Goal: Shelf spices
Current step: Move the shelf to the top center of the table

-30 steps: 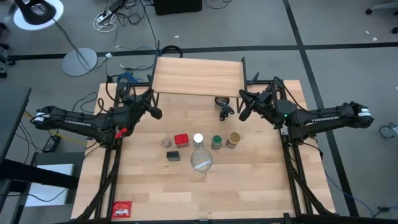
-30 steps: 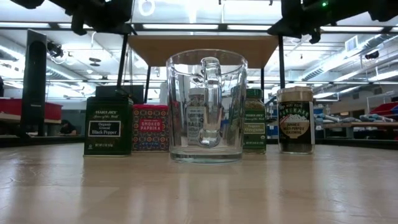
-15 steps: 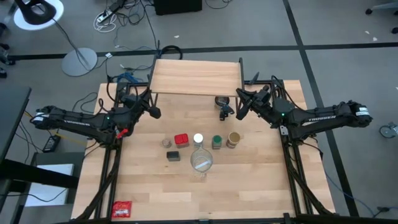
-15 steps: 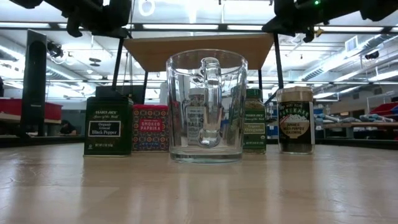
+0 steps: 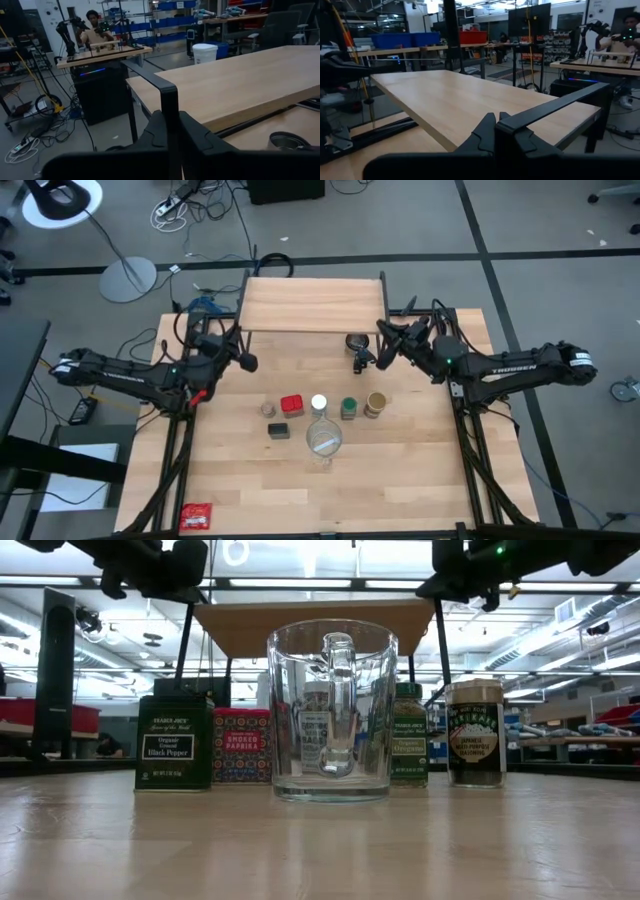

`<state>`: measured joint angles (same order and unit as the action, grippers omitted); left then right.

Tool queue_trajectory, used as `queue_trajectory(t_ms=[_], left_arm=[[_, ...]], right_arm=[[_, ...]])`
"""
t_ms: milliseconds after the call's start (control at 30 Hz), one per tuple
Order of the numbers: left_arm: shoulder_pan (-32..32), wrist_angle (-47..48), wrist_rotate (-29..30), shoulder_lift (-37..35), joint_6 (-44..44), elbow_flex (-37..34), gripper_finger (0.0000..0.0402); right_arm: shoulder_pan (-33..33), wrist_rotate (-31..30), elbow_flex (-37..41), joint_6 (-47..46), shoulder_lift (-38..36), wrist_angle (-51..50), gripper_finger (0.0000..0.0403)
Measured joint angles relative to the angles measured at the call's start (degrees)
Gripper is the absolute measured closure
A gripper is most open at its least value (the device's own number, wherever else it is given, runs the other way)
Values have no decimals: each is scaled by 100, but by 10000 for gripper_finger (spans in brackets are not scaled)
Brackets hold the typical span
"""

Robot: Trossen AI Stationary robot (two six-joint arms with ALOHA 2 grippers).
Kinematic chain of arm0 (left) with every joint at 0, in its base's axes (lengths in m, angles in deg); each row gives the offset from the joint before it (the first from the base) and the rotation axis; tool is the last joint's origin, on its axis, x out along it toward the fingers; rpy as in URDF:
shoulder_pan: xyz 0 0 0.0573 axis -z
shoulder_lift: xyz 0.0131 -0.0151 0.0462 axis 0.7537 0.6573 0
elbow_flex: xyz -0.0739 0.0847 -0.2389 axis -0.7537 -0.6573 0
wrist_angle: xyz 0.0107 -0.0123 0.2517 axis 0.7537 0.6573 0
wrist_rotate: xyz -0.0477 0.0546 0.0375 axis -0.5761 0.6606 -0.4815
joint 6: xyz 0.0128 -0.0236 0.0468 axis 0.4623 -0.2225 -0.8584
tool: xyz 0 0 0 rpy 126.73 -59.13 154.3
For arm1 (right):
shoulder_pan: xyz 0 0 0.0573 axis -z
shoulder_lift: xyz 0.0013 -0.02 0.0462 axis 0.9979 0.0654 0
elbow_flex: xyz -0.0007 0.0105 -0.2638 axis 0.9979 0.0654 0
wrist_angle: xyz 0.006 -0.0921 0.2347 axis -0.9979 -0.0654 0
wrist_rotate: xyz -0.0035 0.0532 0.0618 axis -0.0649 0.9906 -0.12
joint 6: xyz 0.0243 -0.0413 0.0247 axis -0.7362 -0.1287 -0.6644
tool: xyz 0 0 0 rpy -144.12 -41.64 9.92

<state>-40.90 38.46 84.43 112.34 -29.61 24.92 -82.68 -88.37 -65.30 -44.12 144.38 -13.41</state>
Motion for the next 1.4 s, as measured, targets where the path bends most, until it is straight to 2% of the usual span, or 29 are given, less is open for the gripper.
queue_trajectory(t_ms=[200, 533, 833, 1400], left_arm=[[207, 44, 223, 4, -6, 0, 387], [219, 923, 141, 15, 646, -4, 388], [219, 970, 77, 19, 666, -9, 388], [105, 975, 123, 905, 1341, -26, 388]], right_arm=[[149, 190, 0, -78, 2, -67, 393], [153, 181, 0, -286, 13, -443, 393], [151, 112, 0, -442, 30, -654, 393], [147, -256, 13, -898, 76, -1441, 391]])
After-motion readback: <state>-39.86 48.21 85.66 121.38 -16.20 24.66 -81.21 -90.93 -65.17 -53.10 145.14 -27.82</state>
